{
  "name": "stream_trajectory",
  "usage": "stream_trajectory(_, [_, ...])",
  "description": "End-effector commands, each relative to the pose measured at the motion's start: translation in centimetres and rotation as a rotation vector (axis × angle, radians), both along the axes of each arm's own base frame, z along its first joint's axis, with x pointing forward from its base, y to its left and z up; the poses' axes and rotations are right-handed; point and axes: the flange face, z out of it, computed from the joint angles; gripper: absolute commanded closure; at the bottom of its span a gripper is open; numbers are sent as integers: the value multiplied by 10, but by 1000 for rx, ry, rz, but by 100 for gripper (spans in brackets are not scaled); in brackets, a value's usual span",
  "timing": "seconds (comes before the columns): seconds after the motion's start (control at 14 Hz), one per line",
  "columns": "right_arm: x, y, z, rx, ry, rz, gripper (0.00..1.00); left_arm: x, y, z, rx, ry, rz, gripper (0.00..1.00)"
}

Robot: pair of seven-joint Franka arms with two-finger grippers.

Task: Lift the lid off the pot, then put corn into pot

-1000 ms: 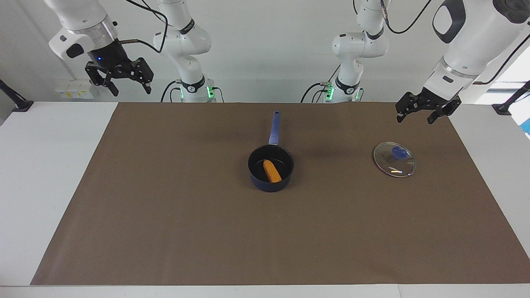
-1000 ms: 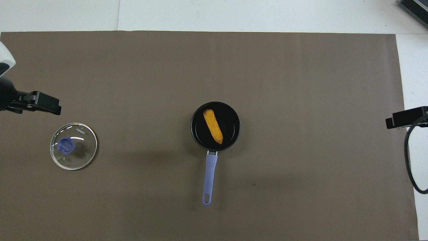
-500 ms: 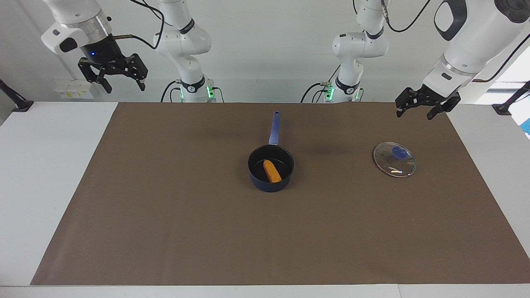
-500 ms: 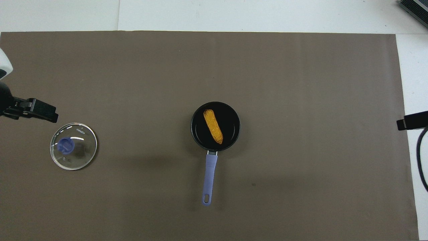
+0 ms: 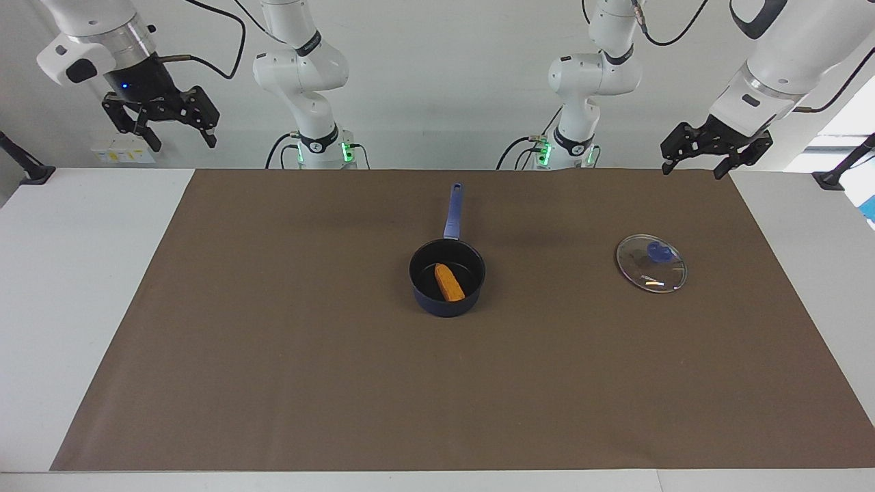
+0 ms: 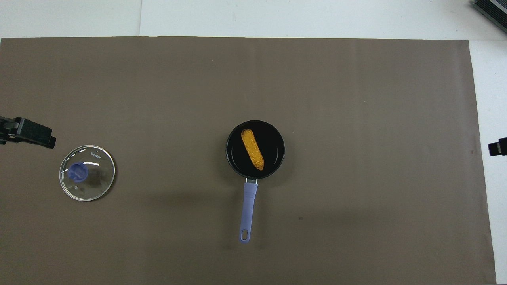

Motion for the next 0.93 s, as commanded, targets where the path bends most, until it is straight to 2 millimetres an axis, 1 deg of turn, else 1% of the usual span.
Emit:
stream_trajectory(0.0, [-2,30,1,-59,-25,74,0,1,2,3,17,5,-4,0])
stream_trajectory(0.21, [0,36,0,-48,-26,79,0,-1,2,2,17,13,-4,0])
stream_trajectory(0.43, [-2,36,0,-42,-19,79,0,-4,2,1,19,43,-6,0])
stream_trajectory(0.64, [-2,35,0,-37,-15,75,0,-7,0,1,16,66,-6,0])
stream_trajectory(0.86, [-9,32,-2,0,20,49,0,-8,1,1,16,65,-3,0])
